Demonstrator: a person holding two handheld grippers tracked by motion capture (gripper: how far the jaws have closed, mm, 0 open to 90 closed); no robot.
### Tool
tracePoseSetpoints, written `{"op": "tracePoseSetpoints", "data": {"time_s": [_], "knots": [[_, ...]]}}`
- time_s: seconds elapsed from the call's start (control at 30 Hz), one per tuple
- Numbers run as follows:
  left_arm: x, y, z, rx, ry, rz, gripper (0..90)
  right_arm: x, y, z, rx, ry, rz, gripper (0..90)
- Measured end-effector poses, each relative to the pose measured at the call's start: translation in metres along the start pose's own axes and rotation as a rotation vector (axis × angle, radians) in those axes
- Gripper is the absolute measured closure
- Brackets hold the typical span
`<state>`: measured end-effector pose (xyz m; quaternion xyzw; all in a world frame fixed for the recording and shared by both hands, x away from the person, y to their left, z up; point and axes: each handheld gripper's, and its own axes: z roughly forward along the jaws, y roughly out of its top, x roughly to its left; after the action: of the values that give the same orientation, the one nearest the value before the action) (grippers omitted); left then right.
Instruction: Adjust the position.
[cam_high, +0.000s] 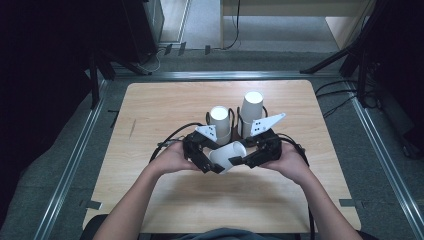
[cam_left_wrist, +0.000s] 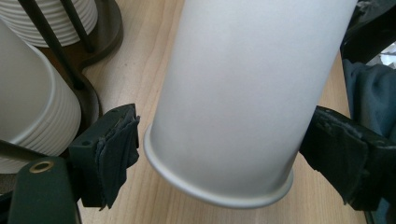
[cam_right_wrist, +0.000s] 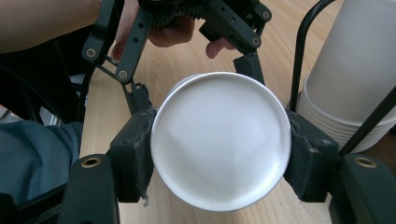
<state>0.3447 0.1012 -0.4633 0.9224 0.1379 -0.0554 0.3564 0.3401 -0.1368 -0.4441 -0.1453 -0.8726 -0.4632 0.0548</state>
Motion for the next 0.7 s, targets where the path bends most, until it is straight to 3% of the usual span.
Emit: {"op": "tracePoseSetpoints", "data": {"time_s": [0.23,0.4,0.7], "knots": [[0.001,-0.002,-0.002,-0.028,-0.015,-0.018,12.8,0.0,-0.001,-0.003,-0.009,-0.006,0.0,34.2],[-0.001,-0.002,0.0,-0.033,0.003,-0.002,12.8,0.001,0.001,-0.007,-0.034,-0.003,-0.001,34.2],[-0.003,-0.003,-0.002,-0.098,-0.007,0.007,13.7,0.003,0.006,-0.011,-0.077,0.007,-0.001,34.2]]}}
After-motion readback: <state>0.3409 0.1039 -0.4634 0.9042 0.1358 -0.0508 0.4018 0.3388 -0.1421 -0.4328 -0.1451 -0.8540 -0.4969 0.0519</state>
